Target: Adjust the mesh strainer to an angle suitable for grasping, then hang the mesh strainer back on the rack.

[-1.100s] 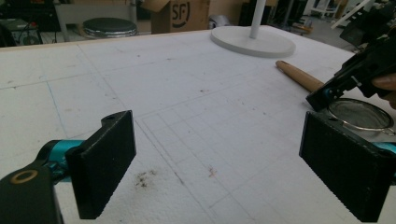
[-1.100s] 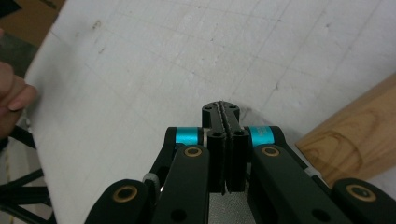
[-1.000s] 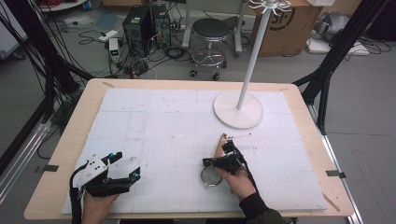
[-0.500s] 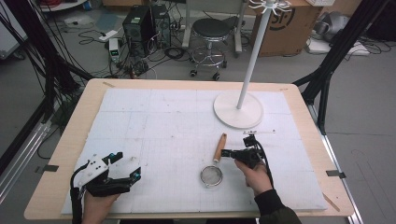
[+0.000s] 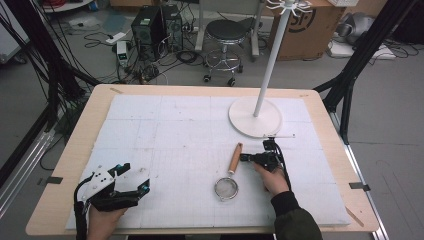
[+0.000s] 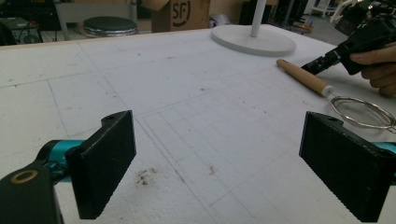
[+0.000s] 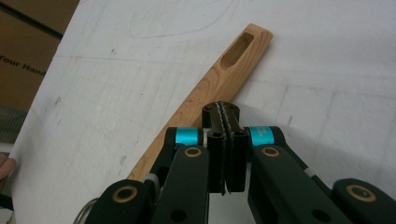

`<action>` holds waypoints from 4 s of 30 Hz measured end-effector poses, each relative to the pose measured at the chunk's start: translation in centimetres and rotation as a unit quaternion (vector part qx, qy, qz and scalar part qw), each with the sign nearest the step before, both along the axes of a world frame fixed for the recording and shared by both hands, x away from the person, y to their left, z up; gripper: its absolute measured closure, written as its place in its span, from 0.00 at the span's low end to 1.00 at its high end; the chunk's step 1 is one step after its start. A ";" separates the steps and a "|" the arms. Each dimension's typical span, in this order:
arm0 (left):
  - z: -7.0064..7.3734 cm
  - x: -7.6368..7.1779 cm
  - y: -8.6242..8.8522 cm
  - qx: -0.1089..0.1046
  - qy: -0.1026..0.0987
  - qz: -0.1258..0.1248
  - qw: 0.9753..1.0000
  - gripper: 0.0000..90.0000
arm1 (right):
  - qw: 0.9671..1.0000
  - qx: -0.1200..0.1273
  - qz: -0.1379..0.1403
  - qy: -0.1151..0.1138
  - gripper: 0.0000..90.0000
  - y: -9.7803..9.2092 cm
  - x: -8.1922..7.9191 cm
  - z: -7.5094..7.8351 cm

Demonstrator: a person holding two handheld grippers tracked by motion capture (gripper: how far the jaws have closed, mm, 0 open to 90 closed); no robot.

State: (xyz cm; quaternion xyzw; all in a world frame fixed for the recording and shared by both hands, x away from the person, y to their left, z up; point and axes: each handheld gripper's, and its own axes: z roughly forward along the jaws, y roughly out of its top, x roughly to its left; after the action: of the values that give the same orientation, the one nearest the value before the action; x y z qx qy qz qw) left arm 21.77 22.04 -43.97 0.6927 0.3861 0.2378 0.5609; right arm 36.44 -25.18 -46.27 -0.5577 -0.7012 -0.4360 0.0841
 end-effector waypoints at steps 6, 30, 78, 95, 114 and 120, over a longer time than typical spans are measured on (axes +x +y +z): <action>-0.1 0.0 -0.2 0.003 0.002 -0.002 1.000 0.13 | 1.000 0.007 0.002 0.003 1.00 1.1 0.7 -0.1; -0.1 -0.1 0.2 -0.001 0.000 0.001 1.000 0.13 | 0.994 -0.022 0.103 0.025 1.00 10.1 2.4 0.6; 0.1 0.0 -0.2 -0.002 -0.005 -0.005 1.000 0.13 | 0.989 -0.036 0.144 -0.009 0.51 10.9 -1.8 1.7; 0.1 -0.1 -0.4 0.002 -0.005 -0.007 1.000 0.13 | 0.981 -0.131 0.127 -0.070 0.64 12.4 -3.4 2.0; 0.1 -0.1 -0.2 0.003 -0.003 0.000 1.000 0.13 | 0.953 -0.241 0.126 -0.134 0.72 14.5 -4.9 2.2; 0.1 -0.2 -0.1 0.003 -0.004 0.001 1.000 0.13 | 0.949 -0.256 0.135 -0.126 0.76 14.8 -4.7 2.5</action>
State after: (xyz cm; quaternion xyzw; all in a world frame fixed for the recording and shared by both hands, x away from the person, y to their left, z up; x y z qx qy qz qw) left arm 21.62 21.94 -43.87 0.6929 0.3838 0.2422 0.5603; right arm 31.75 -10.38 -43.78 -0.4015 -0.8629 -0.2928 -0.0923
